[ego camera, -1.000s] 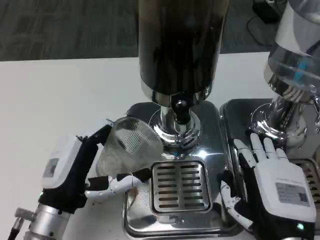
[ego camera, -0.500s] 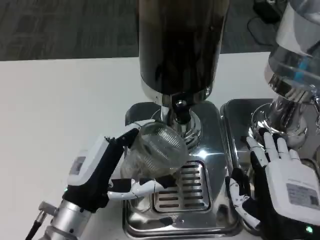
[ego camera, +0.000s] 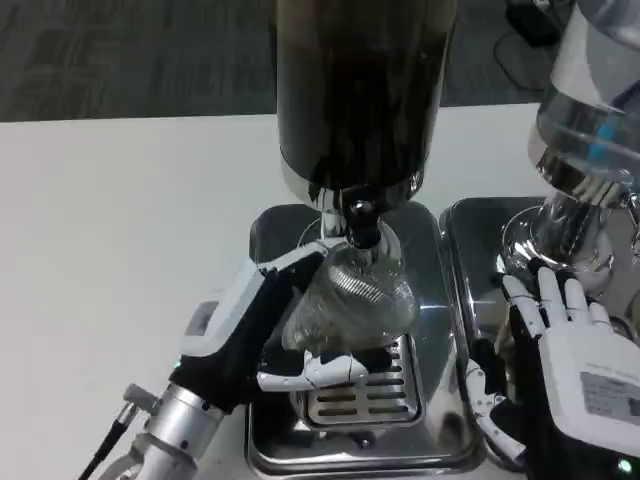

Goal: Grasp the cup under the faucet to collect the drink, then remove the cup.

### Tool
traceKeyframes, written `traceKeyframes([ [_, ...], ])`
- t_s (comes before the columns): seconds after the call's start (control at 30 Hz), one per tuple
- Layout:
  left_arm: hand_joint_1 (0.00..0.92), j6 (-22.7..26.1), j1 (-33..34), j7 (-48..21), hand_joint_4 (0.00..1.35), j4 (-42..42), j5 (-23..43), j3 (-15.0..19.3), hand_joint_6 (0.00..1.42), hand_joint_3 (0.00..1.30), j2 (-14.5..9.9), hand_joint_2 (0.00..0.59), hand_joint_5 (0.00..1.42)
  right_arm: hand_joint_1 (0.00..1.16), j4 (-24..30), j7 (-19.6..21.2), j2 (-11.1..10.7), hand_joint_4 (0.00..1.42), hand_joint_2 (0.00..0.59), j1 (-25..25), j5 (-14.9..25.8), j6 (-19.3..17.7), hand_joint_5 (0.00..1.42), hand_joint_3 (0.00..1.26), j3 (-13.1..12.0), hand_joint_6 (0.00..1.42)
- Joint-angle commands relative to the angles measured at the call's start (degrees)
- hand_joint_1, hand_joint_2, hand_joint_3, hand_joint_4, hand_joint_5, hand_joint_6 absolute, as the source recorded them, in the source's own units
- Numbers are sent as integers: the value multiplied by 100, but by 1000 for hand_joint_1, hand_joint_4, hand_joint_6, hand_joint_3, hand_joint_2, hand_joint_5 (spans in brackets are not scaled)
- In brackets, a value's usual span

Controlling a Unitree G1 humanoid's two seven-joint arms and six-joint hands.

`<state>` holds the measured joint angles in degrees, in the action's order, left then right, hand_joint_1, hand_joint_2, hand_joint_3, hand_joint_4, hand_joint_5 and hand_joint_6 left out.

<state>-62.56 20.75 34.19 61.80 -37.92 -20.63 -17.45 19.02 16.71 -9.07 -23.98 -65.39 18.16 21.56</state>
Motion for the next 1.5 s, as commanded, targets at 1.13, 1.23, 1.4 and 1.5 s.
traceKeyframes([
  [1.13, 387, 490, 448, 906, 370, 721, -444, -673, 655, 368, 345, 168, 669, 416, 430, -165, 134, 0, 532, -395, -87, 97, 0, 147, 6, 64],
  [1.23, 372, 498, 414, 995, 372, 706, -485, -735, 644, 359, 282, 168, 663, 415, 392, -213, 122, 0, 531, -319, -93, 75, 0, 147, 21, 64],
  [1.4, 369, 653, 391, 1212, 372, 753, -631, -869, 630, 359, 255, 169, 661, 413, 391, -249, 106, 0, 531, -299, -41, 63, 0, 147, -18, 64],
  [1.5, 369, 725, 369, 1314, 370, 765, -667, -926, 588, 341, 214, 167, 648, 413, 393, -251, 119, 0, 530, -331, -20, 65, 0, 147, -21, 64],
])
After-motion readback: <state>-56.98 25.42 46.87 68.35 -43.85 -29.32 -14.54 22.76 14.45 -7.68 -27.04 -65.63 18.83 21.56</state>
